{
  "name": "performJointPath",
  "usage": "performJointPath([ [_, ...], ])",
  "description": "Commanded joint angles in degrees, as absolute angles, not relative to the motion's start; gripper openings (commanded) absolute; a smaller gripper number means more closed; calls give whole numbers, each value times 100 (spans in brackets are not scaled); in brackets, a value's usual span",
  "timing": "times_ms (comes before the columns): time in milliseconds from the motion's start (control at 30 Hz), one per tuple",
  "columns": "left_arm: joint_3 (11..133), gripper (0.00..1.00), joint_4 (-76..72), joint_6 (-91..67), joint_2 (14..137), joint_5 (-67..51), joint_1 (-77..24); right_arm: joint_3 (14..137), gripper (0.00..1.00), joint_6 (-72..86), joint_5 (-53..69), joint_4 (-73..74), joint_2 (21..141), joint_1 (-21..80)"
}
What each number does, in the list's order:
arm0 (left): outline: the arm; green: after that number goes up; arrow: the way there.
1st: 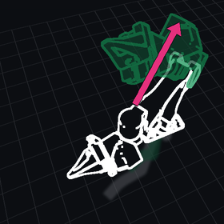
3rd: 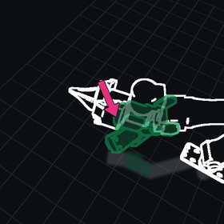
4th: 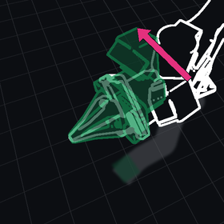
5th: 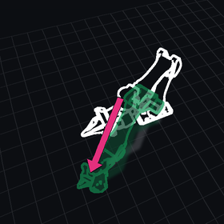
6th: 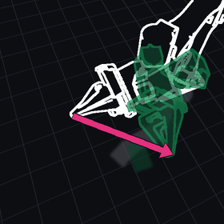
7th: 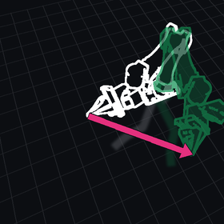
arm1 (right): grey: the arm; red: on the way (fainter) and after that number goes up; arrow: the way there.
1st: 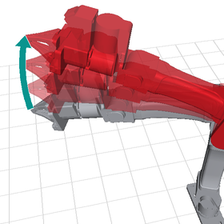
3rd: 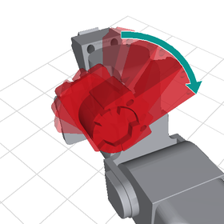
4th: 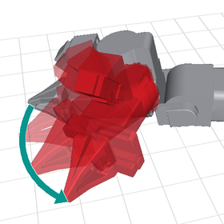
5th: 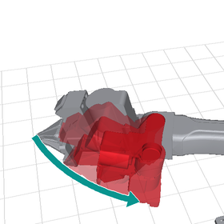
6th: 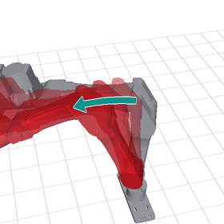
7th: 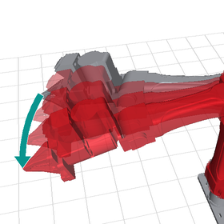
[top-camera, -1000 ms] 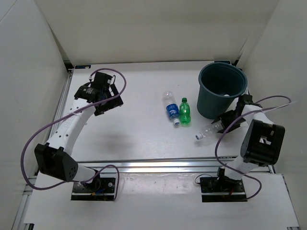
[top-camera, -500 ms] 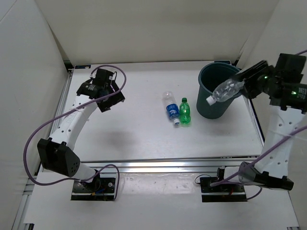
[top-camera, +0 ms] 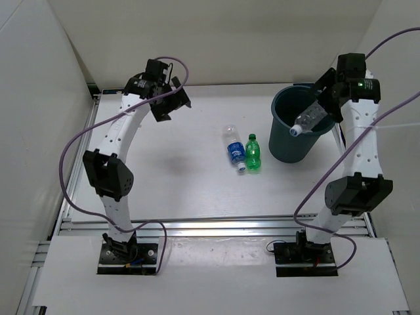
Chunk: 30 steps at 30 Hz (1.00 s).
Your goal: Put the plastic bottles in the bin
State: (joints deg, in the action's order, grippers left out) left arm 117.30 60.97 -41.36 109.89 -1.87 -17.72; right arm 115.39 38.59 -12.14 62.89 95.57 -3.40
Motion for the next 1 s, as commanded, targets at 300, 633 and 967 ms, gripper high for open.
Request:
performJointPath([
  [300, 12908, 100, 5177, -4245, 12206, -2188, -2232, 11610, 100, 3629, -889, 5915, 8947, -614],
  [633, 13254, 100, 4545, -4008, 13350, -2487, -2628, 11612, 100, 3691, -308, 5915, 8824, -668],
  [967, 13350, 100, 4299, -3639, 14132, -2487, -3032, 11242, 100, 3472, -475, 5915, 8218, -668],
])
